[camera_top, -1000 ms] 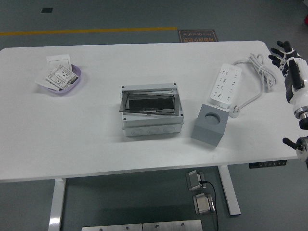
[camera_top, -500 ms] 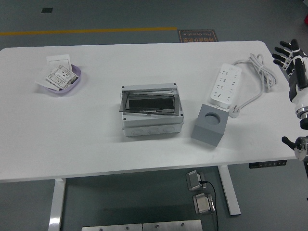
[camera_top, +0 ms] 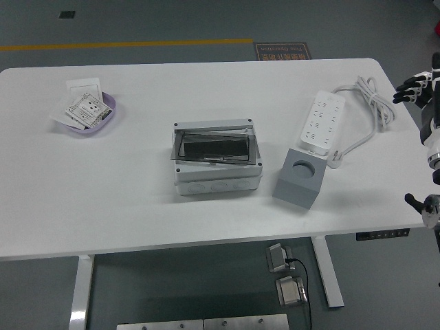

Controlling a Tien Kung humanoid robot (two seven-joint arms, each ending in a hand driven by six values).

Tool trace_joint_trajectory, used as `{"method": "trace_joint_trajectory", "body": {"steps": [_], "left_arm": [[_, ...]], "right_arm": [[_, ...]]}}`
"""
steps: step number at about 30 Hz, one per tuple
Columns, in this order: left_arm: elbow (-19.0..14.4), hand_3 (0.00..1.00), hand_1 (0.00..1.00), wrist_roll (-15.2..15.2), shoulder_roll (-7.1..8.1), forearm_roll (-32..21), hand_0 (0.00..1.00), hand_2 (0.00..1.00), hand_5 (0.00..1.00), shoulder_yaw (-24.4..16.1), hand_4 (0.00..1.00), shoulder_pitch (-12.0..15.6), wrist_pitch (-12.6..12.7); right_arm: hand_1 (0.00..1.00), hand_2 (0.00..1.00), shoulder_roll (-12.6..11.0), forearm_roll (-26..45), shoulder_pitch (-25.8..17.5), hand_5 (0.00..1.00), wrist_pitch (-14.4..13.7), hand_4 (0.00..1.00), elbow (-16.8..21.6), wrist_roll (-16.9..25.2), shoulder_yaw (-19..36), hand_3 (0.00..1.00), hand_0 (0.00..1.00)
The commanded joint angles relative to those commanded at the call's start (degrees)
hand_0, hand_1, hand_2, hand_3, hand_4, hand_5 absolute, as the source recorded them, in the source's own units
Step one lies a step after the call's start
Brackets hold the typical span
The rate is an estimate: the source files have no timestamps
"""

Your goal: Pick up the cylinder from the cube,place it in the box,flap close box

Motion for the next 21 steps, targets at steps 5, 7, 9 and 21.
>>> {"method": "trace_joint_trajectory", "body": {"steps": [5,7,9,21], "left_arm": [[0.0,0.592,0.667,0.0,0.03,-0.2,0.604,0.604,0.272,0.1,0.637,0.0,0.0],[0.0,0.592,0.667,0.1,0.03,-0.2,0.604,0.604,0.272,0.1,0.636,0.1,0.0],[0.0,0.592,0.667,0.1,0.03,-0.2,0.604,0.604,0.272,0.2,0.636,0.1,0.0],[0.0,0.592,0.668,0.1,0.04,-0.2,0.603,0.603,0.272,0.2,0.636,0.1,0.0]], "right_arm": [[0.294,0.264,0.1,0.2,-0.1,0.341,0.3,0.743,0.0,-0.1,0.2,0.243,0.304],[0.299,0.263,0.1,0.2,-0.1,0.321,0.5,0.727,0.0,-0.1,0.3,0.243,0.312],[0.299,0.263,0.1,0.3,-0.2,0.321,0.8,0.727,0.0,0.0,0.4,0.243,0.312],[0.303,0.259,0.0,0.2,-0.3,0.391,1.6,0.794,-0.1,-0.2,0.7,0.248,0.323]]}}
